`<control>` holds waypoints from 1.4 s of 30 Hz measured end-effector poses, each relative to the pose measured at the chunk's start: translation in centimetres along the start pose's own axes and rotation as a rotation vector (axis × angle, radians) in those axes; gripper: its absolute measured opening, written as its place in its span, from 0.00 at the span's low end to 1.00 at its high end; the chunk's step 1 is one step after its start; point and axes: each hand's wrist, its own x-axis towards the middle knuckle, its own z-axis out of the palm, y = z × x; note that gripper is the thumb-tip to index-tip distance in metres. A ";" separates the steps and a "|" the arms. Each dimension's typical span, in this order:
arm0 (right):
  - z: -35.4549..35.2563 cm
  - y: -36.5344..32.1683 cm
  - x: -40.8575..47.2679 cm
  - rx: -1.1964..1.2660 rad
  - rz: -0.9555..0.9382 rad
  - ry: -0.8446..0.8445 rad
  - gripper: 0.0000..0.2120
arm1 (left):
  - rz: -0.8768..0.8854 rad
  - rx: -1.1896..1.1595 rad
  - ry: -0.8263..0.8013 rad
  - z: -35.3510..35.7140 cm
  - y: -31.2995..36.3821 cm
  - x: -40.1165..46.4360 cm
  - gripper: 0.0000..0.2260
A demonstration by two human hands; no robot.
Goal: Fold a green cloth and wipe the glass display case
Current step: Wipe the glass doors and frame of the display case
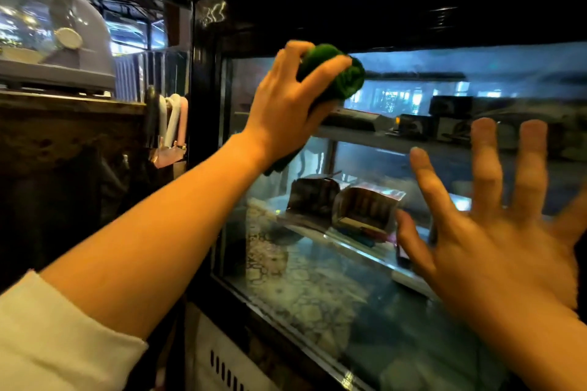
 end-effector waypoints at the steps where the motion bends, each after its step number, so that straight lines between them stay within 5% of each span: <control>1: 0.0 0.0 0.0 -0.002 -0.003 -0.002 0.33 | -0.021 -0.013 0.011 0.0 -0.4 0.5 0.16; 12: 0.9 -0.1 0.2 0.106 0.028 0.012 0.34 | -0.278 -0.165 0.091 0.5 -3.3 1.2 0.14; 18: 2.6 0.4 0.0 0.085 0.044 0.009 0.37 | -0.607 -0.229 0.147 0.7 -6.6 -1.2 0.17; 26: 1.5 0.0 0.3 0.103 0.046 -0.006 0.36 | -0.829 -0.221 0.202 1.1 -9.4 -1.9 0.15; 32: -0.2 -2.7 2.3 0.114 -0.017 0.029 0.28 | -0.897 -0.195 0.192 0.7 -10.7 -2.1 0.16; 42: 1.0 -3.6 2.5 -0.011 -0.092 0.021 0.31 | -0.977 -0.106 0.117 0.2 -12.0 -3.5 0.16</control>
